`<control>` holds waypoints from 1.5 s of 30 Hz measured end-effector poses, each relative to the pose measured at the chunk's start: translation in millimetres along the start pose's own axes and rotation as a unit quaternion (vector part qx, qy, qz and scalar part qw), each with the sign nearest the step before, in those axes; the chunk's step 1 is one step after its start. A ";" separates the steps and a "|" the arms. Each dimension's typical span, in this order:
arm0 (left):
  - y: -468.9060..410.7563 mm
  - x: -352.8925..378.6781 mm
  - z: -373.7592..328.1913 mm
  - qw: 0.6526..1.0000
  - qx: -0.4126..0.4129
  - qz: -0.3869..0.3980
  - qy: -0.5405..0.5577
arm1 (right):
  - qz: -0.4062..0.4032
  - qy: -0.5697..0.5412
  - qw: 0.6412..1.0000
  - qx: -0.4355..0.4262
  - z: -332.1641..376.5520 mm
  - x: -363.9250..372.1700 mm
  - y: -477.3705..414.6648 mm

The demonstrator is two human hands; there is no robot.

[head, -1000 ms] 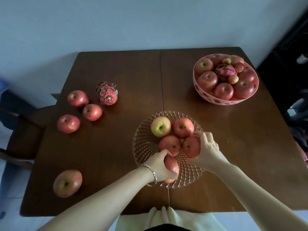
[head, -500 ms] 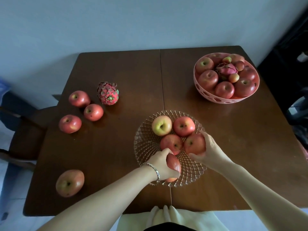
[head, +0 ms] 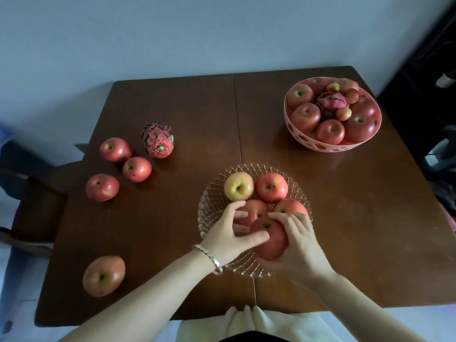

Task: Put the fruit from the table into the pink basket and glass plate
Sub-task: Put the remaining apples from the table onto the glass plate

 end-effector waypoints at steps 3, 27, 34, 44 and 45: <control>-20.2 0.5 21.3 0.991 -0.078 -0.108 0.001 | -0.017 0.095 0.995 0.001 -16.4 8.0 15.5; -48.5 31.8 32.9 0.948 -0.226 -0.075 0.212 | 0.110 0.252 0.961 -0.017 -11.1 44.6 12.2; -46.1 35.4 31.5 0.951 -0.221 -0.090 0.198 | 0.137 0.236 0.961 -0.033 -15.8 41.0 10.0; -12.8 -38.6 15.0 0.979 -0.077 -0.161 -0.098 | 0.117 0.117 0.986 -0.009 27.7 24.0 -38.0; -4.0 -58.1 16.9 0.966 -0.063 -0.199 -0.153 | 0.125 0.079 0.989 -0.008 37.1 23.5 -50.7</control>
Point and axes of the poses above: each hand's wrist, its own y-axis away from the middle knuckle, its own x-axis out of the palm, z = x × y, the point moved 3 cm from there along -y, towards the middle knuckle, and after that the axes turned 11 degrees about -x, right-handed, at the moved point
